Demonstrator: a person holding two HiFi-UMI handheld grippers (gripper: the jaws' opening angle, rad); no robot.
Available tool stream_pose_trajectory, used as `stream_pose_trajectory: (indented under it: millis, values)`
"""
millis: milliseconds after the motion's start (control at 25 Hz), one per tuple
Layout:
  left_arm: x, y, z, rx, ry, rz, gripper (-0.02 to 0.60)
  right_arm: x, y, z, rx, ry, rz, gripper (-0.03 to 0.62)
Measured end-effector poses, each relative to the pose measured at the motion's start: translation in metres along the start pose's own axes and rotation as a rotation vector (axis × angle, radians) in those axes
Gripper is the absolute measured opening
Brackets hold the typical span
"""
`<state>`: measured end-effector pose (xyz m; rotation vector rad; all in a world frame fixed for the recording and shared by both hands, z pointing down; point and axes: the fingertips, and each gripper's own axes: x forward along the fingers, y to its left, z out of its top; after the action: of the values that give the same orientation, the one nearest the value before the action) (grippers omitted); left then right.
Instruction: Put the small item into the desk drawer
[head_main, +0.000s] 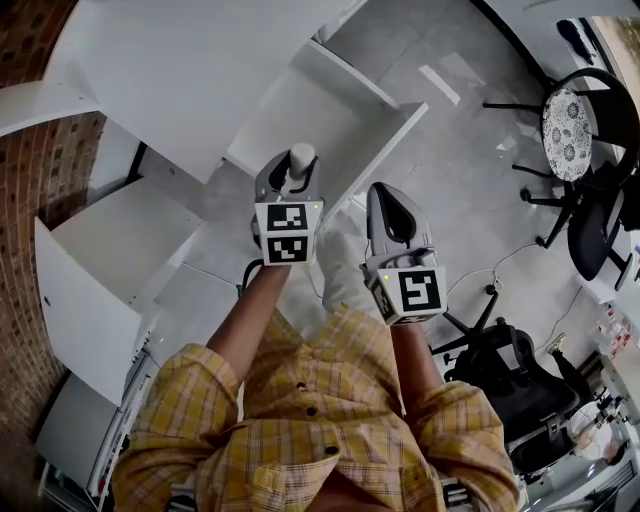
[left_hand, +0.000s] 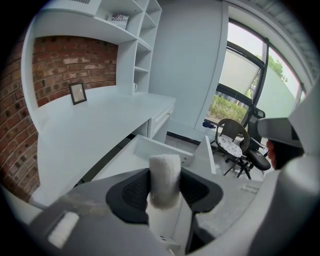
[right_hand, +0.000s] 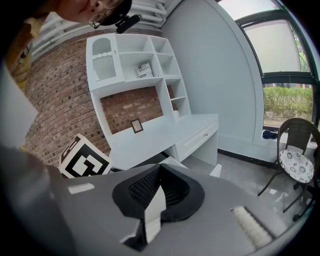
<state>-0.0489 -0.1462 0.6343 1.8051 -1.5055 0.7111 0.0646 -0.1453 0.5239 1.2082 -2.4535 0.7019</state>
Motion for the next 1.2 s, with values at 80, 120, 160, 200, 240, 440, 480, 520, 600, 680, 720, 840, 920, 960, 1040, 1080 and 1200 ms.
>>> stream_pose_trajectory:
  millis: [80,120,160,200,240,440,480,520,600,680,720,840,920,960,1040,1080,1200]
  values:
    - [0.009,0.001,-0.004,-0.021,0.014,-0.008,0.187,0.002,-0.002,-0.003,0.002,0.007,0.000,0.000]
    - [0.013,0.002,-0.006,-0.036,0.019,-0.011,0.187,0.002,-0.002,-0.005,0.004,0.011,0.002,0.000]
    - [0.017,0.004,-0.008,-0.049,0.023,-0.012,0.187,0.003,-0.003,-0.007,0.006,0.016,0.003,0.000]
    - [0.021,0.005,-0.010,-0.055,0.030,-0.010,0.187,0.004,-0.004,-0.010,0.008,0.021,0.004,0.000]
    - [0.025,0.007,-0.013,-0.057,0.038,-0.007,0.187,0.005,-0.005,-0.012,0.009,0.025,0.005,0.000]
    - [0.040,0.015,-0.024,-0.063,0.069,0.008,0.187,0.009,-0.008,-0.019,0.016,0.038,0.013,0.000]
    - [0.043,0.015,-0.026,-0.064,0.074,0.009,0.187,0.010,-0.010,-0.021,0.018,0.041,0.014,0.000]
    - [0.047,0.016,-0.028,-0.066,0.080,0.010,0.187,0.011,-0.011,-0.022,0.019,0.044,0.015,0.000]
    - [0.053,0.016,-0.034,-0.073,0.091,0.011,0.187,0.012,-0.013,-0.025,0.019,0.049,0.016,0.000]
    - [0.059,0.019,-0.039,-0.078,0.101,0.014,0.187,0.012,-0.013,-0.027,0.019,0.052,0.020,0.000]
    - [0.062,0.021,-0.042,-0.079,0.105,0.016,0.187,0.012,-0.012,-0.028,0.020,0.053,0.021,0.000]
    - [0.071,0.025,-0.049,-0.083,0.122,0.020,0.187,0.013,-0.012,-0.031,0.023,0.065,0.025,0.000]
    - [0.078,0.027,-0.052,-0.088,0.134,0.023,0.187,0.014,-0.014,-0.033,0.023,0.065,0.028,0.000]
    - [0.081,0.028,-0.054,-0.091,0.141,0.023,0.187,0.014,-0.015,-0.034,0.025,0.066,0.030,0.000]
    - [0.087,0.029,-0.060,-0.098,0.155,0.021,0.187,0.013,-0.016,-0.037,0.032,0.078,0.029,0.000]
    - [0.089,0.029,-0.063,-0.099,0.162,0.019,0.187,0.013,-0.016,-0.039,0.036,0.081,0.028,0.000]
    - [0.097,0.029,-0.067,-0.098,0.171,0.017,0.187,0.014,-0.017,-0.039,0.036,0.077,0.027,0.000]
